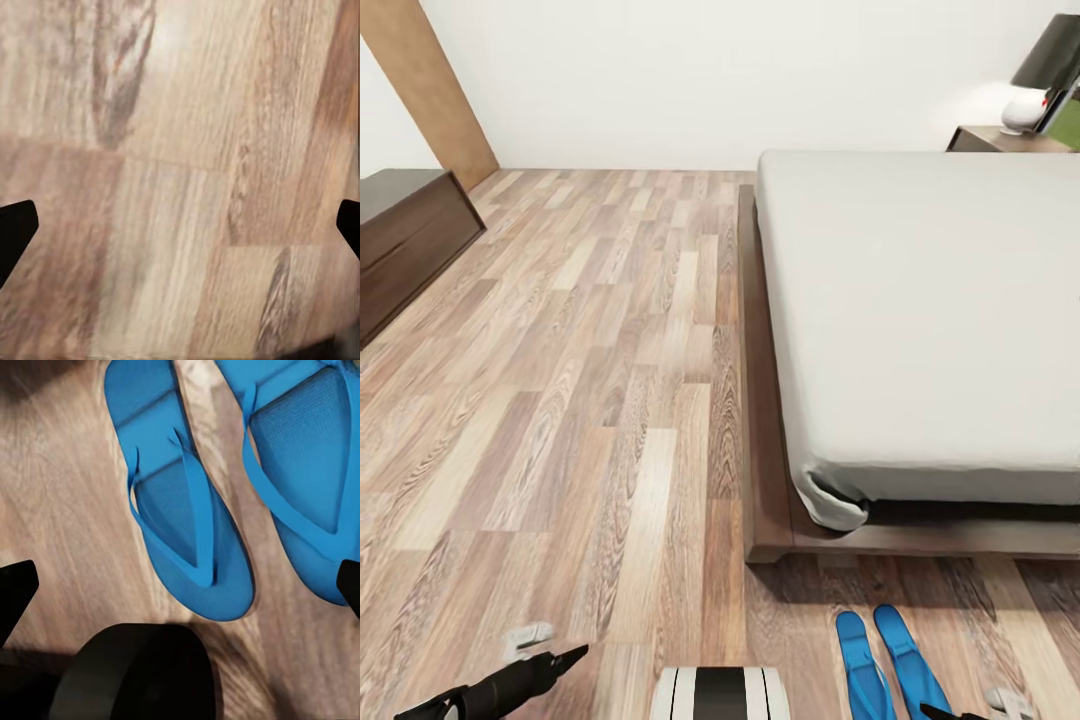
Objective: In the bedroom, move the book from the bed onto either nightstand, and place the two sandals side by side next to the bed.
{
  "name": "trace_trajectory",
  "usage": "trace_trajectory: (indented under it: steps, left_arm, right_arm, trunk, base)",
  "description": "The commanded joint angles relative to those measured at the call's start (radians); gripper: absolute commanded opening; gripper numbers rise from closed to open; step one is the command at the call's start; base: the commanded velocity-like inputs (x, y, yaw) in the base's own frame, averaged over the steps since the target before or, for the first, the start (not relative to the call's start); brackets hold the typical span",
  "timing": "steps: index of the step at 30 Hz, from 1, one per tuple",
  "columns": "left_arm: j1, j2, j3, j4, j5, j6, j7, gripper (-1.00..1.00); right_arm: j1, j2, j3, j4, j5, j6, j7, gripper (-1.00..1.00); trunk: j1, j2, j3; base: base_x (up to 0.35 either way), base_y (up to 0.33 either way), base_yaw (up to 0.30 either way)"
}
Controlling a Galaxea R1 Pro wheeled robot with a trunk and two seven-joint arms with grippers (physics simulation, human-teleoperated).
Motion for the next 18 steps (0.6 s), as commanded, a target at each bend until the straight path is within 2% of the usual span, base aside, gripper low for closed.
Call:
trace_trajectory:
  steps: [1,6,18]
  left_arm:
    - [0.0,-0.003,0.003,0.004,0.006,0.01,-0.003,1.0]
    - [0.0,-0.019,0.004,0.018,0.004,0.008,0.0,1.0]
    - [0.0,-0.023,0.004,0.02,0.006,0.012,-0.005,1.0]
  right_arm:
    - [0.0,0.0,-0.006,0.0,0.002,0.004,0.004,1.0]
    - [0.0,0.002,-0.005,0.001,0.002,0.004,0.003,1.0]
    - [0.0,0.009,-0.005,0.001,0.002,0.004,0.003,1.0]
  trunk:
    - [-0.001,0.0,0.003]
    - [-0.003,0.001,0.023]
    - [-0.008,0.004,0.069]
  base:
    - [0.0,0.0,0.0]
    - [0.0,0.0,0.0]
    - [0.0,0.0,0.0]
